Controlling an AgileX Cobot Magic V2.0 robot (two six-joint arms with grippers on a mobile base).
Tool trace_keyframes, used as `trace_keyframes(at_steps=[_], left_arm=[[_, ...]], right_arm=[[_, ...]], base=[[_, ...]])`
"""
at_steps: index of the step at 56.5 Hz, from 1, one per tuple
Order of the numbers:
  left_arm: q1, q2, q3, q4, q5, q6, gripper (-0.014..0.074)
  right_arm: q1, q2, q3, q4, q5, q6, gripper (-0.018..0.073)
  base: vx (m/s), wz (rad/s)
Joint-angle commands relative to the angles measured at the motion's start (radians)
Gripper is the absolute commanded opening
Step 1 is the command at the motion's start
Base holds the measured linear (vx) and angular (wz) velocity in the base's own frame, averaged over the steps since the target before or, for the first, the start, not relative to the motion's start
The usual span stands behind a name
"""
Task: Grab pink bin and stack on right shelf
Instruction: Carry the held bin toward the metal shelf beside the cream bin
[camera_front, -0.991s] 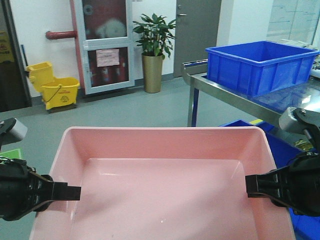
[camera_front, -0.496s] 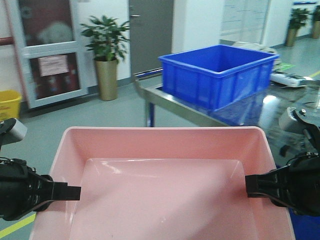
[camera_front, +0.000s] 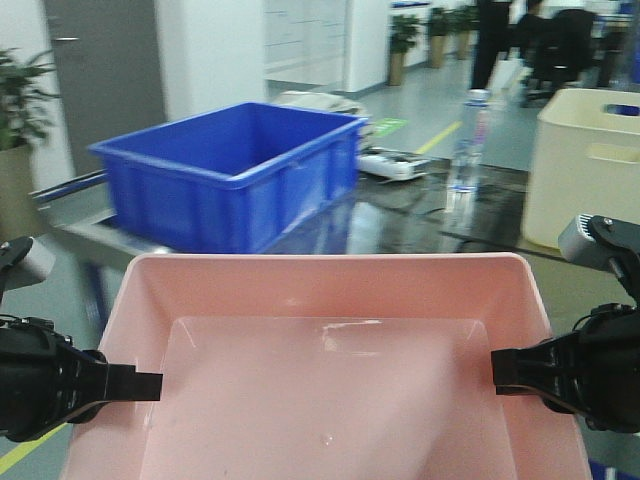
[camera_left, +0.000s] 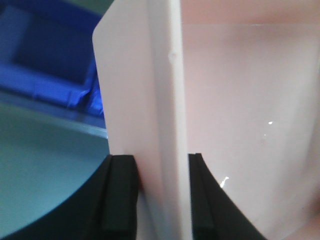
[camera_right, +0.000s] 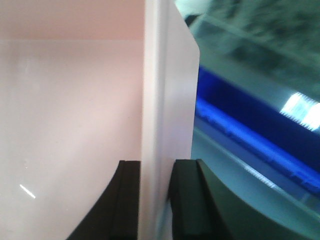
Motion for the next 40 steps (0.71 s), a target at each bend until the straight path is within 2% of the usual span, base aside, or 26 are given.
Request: trace_keyframes(at_steps=[1,40], left_arm=[[-0.012,-0.028,-0.026,-0.092,0.005,0.011,-0.0001],[-0.012,-0.028,-0.026,-0.092,0.005,0.011,-0.0001]], right_arm=[[-0.002,-0.027,-0.031,0.046,-0.1,-0.005,-0.0008],[-0.002,-0.027,-0.031,0.047,-0.103,-0.005,-0.0008]], base=[[0.36,-0.72],[0.3,-0.61]])
